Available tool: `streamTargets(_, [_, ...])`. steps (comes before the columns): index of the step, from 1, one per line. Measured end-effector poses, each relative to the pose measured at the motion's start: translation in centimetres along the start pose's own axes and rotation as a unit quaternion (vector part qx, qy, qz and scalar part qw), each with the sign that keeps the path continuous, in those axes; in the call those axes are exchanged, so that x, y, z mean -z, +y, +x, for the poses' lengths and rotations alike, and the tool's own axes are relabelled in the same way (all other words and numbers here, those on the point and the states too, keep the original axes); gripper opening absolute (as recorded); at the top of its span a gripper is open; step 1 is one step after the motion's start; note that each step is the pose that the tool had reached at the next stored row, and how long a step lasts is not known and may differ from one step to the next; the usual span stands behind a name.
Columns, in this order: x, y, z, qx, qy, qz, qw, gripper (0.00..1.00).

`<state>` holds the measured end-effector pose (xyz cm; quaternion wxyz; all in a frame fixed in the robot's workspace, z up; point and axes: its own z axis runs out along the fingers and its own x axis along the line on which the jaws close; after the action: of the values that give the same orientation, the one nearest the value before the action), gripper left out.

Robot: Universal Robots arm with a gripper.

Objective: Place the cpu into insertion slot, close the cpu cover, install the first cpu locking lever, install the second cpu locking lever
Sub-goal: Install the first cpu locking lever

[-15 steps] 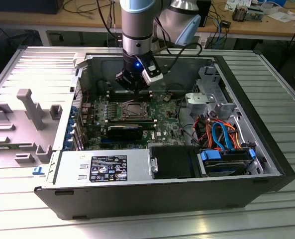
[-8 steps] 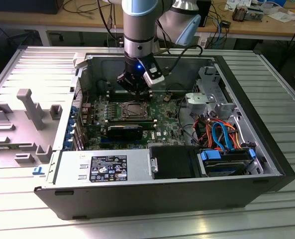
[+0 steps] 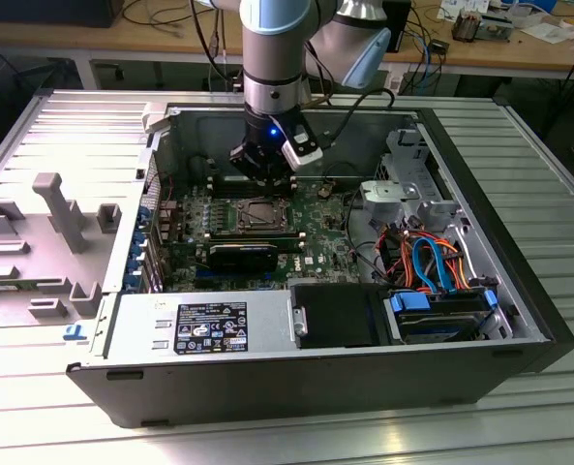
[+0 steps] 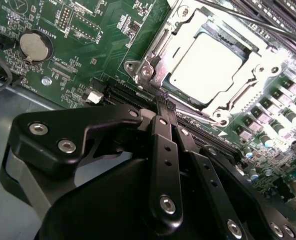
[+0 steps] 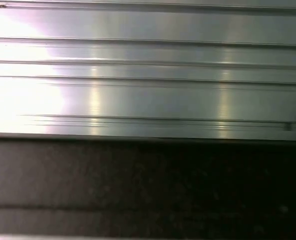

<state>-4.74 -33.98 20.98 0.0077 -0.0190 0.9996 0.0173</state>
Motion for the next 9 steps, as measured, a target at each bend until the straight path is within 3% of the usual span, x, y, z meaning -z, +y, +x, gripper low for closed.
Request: streamTargets(9, [-0.15, -0.02, -0.27, 0.001, 0.0000, 0.0000, 1.0000, 0.11])
